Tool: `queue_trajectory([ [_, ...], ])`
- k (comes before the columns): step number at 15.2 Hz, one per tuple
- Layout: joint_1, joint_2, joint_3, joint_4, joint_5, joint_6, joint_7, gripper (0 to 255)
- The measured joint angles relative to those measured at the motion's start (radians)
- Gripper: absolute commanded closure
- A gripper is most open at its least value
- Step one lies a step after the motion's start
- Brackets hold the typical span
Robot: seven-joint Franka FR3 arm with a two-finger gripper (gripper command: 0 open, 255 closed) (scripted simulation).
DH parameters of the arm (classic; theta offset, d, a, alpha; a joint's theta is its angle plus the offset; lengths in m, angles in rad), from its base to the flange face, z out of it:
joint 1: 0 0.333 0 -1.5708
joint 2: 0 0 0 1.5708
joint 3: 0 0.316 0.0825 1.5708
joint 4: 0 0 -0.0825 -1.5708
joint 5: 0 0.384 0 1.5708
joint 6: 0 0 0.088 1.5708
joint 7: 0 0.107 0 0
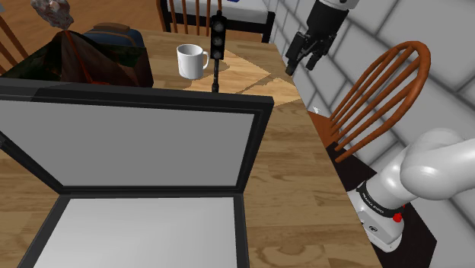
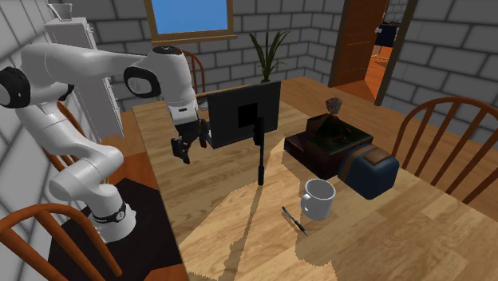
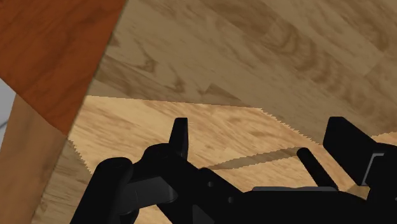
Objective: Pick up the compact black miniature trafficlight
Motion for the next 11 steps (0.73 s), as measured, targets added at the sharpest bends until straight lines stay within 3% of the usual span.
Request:
queue_trajectory([
  [6,-0.023,0.149,0.145,0.158,-0.076,0.074,0.205,0],
  [11,-0.045,0.311,0.272,0.332,-0.208,0.097,0.399,0],
])
